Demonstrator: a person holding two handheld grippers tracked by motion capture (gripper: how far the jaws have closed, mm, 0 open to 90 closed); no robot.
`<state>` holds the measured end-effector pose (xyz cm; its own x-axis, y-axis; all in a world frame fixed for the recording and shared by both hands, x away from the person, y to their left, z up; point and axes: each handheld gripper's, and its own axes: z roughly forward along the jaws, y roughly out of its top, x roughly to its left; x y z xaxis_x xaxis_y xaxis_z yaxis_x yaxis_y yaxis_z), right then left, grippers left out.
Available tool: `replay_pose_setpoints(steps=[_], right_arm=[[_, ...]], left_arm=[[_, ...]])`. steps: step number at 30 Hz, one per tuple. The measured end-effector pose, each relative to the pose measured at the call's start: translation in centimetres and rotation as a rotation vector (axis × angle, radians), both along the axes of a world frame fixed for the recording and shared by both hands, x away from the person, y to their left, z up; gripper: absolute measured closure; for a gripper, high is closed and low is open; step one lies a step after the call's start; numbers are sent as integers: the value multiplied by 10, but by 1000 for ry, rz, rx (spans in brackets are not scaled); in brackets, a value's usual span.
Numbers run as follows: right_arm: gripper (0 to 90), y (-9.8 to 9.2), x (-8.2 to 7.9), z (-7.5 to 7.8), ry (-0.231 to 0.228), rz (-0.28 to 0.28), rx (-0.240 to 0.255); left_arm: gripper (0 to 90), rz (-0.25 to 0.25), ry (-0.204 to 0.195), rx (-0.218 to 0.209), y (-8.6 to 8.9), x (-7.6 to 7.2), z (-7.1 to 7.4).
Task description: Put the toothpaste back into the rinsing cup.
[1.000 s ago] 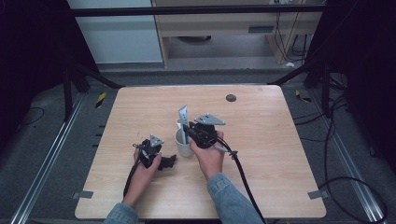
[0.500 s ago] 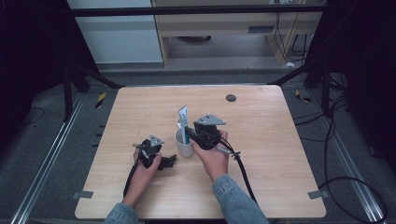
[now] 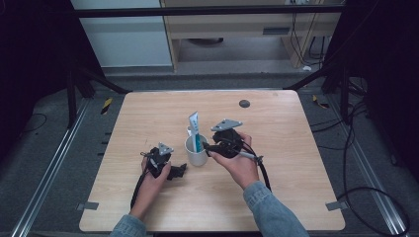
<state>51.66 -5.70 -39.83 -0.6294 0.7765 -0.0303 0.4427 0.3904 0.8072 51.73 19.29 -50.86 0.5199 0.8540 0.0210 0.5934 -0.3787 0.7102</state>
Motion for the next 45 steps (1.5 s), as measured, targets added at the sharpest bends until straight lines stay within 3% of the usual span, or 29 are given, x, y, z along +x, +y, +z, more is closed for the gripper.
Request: replay_pose_setpoints(steps=[6,10,16,21,32,45], right_arm=[[130,-17,4,8,-19,-11,-9],[98,-32,6,16,-42,5,-20],[100,-61,11,17,-3,16,-43],[152,-84,12,18,20,13,-66],[138,-114,6,17,0,7,-125],[137,-151,3,-3,32,-81,-80]], left_arm=[[0,0,0,0,0,0,0],[0,0,0,0,0,0,0],[0,-1,0,0,0,0,0],[0,-1,0,-1,0,0,0],[0,0,1,-1,0,0,0],[0,1,0,-2,0,0,0]])
